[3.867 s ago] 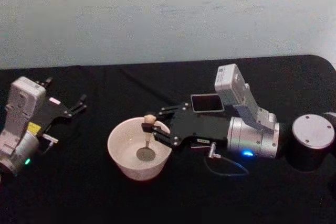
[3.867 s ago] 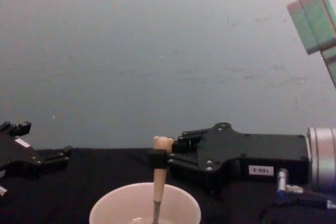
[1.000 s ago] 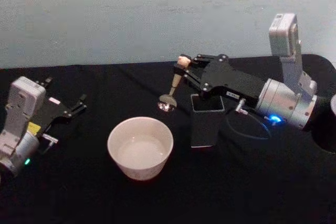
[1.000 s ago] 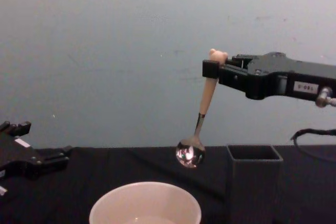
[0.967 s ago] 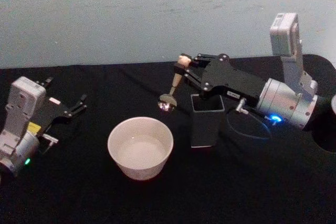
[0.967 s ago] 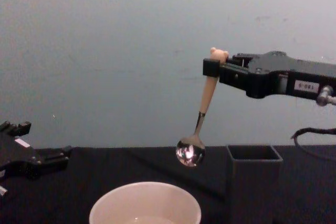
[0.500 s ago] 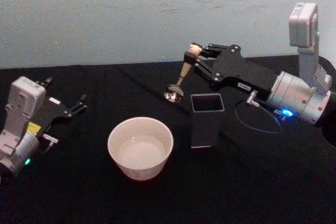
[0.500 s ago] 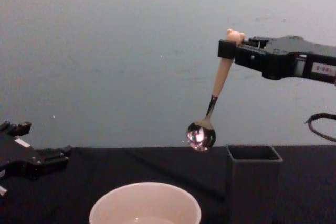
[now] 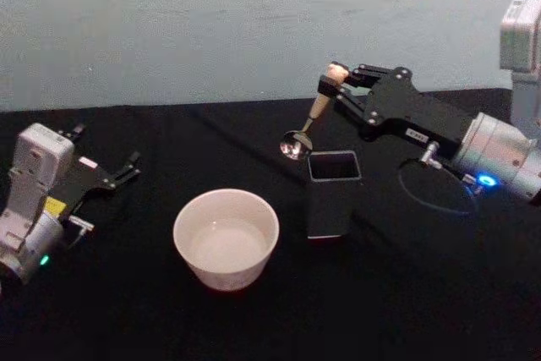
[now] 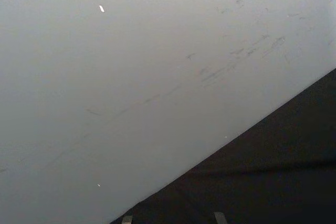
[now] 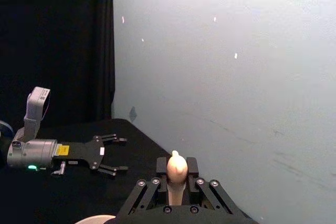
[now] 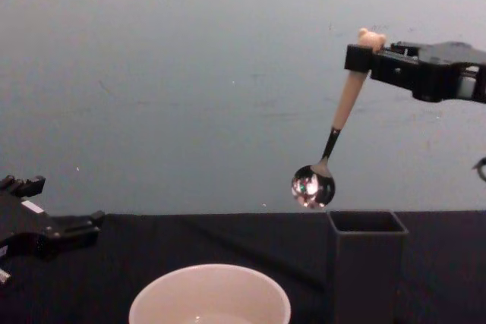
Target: Pick up the stirring spoon with one hand, stir inside the cup, then place it back in its original position.
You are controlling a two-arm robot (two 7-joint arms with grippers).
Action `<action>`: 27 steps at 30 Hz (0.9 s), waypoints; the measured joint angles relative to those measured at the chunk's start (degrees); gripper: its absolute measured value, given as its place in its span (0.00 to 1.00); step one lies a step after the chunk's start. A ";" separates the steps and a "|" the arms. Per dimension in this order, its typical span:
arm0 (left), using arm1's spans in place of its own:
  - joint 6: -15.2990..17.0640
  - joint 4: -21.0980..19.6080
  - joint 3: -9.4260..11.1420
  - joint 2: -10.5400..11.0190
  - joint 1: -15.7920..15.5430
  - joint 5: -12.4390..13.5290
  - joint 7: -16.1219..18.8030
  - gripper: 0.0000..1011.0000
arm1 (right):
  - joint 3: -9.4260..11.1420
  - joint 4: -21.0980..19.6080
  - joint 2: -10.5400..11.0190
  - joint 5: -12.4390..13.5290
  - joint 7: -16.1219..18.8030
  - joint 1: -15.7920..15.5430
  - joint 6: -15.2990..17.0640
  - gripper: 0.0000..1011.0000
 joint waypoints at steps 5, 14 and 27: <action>0.00 0.00 0.00 0.00 0.00 0.00 0.00 0.99 | 0.95 -0.97 0.87 0.76 -0.23 -0.85 -0.12 0.21; 0.00 0.00 0.00 0.00 0.00 0.00 0.00 0.99 | 1.95 -1.90 2.34 1.08 -0.70 -2.25 -0.26 0.21; 0.00 0.00 0.00 0.00 0.00 0.00 0.00 0.99 | 2.90 -2.20 3.73 0.78 -0.97 -3.68 -0.35 0.21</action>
